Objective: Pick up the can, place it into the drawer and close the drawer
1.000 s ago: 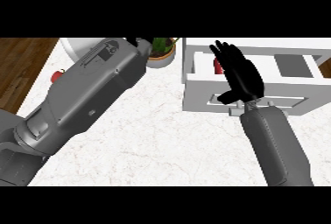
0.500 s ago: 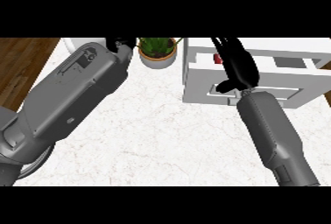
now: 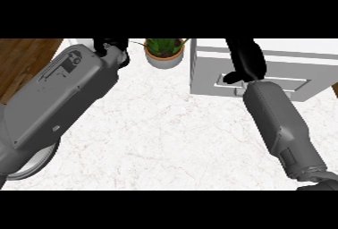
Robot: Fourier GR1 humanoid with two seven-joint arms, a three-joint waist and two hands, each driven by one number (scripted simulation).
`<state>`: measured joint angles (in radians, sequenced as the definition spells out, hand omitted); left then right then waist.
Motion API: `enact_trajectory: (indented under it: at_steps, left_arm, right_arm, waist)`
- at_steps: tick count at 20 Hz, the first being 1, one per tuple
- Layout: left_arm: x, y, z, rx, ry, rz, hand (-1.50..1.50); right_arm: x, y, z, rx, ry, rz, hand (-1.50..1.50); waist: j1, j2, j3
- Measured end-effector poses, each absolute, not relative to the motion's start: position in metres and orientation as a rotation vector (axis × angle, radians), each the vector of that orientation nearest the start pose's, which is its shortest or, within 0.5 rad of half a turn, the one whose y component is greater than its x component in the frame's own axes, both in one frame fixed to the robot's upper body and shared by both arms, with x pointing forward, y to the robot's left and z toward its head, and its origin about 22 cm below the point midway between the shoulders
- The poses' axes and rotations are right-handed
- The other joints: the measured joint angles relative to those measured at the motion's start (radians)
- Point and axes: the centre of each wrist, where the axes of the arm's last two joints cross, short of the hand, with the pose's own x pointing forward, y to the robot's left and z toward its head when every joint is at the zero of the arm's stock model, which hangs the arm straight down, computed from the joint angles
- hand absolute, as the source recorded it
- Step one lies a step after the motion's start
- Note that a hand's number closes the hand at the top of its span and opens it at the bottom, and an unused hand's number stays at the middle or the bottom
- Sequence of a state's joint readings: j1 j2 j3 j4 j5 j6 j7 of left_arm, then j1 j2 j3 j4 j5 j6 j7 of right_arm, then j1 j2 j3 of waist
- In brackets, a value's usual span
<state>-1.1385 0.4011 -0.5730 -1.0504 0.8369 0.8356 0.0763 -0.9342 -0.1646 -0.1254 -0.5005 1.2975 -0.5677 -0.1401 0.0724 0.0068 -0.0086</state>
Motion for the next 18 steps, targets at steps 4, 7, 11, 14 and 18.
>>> enact_trajectory:
  at_steps: [4, 7, 11, 14, 18]
  left_arm:
    - [0.402, 0.107, 0.219, 0.046, -1.725, 0.165, -1.50]
    - [0.400, 0.111, 0.222, 0.045, -1.728, 0.163, -1.50]
    - [0.395, 0.114, 0.222, 0.041, -1.732, 0.156, -1.50]
    - [0.391, 0.112, 0.221, 0.036, -1.732, 0.150, -1.50]
    - [0.387, 0.109, 0.220, 0.028, -1.724, 0.147, -1.50]
  right_arm:
    - [0.444, -0.203, 0.061, -1.335, -1.685, 1.049, -1.50]
    - [0.448, -0.204, 0.066, -1.355, -1.684, 1.037, -1.50]
    - [0.455, -0.207, 0.076, -1.371, -1.663, 1.043, -1.50]
    - [0.458, -0.207, 0.082, -1.378, -1.644, 1.052, -1.50]
    - [0.461, -0.201, 0.087, -1.353, -1.638, 1.075, -1.50]
  waist:
    - [0.008, 0.013, 0.006]
    - [0.014, 0.016, 0.008]
    - [0.024, 0.025, 0.012]
    - [0.029, 0.031, 0.015]
    - [0.032, 0.034, 0.016]
